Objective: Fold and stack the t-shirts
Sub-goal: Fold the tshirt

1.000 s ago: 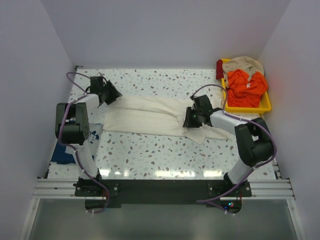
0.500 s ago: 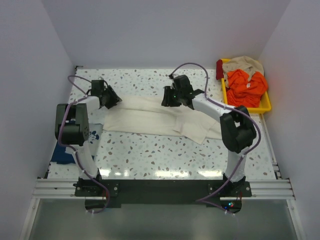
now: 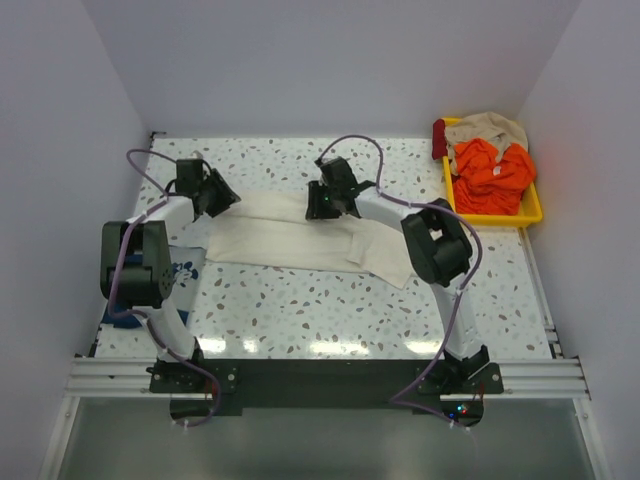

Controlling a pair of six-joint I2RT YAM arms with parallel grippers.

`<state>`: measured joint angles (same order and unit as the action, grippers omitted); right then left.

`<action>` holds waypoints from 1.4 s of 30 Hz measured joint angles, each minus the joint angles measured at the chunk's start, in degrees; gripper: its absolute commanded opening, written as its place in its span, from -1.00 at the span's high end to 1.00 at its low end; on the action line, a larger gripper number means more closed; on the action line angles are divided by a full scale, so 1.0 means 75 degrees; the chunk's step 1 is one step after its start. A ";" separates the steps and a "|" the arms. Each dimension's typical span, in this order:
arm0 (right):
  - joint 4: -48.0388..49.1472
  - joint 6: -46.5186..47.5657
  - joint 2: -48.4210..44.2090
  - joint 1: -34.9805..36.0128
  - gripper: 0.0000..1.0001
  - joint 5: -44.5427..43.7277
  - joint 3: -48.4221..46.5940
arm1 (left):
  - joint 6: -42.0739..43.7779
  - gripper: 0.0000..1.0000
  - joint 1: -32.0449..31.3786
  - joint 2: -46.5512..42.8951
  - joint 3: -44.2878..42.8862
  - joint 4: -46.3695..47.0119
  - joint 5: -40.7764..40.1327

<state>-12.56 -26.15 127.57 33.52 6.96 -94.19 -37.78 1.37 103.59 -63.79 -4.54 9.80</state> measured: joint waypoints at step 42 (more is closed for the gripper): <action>0.1580 0.0038 0.0460 0.0597 0.19 0.0650 -0.0006 | 0.0332 -0.06 -0.0271 0.0227 -0.0364 -0.0286 -0.0006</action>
<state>-0.71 -25.87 131.02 38.00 11.84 -94.24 -35.29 -0.67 105.30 -66.52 -6.68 9.76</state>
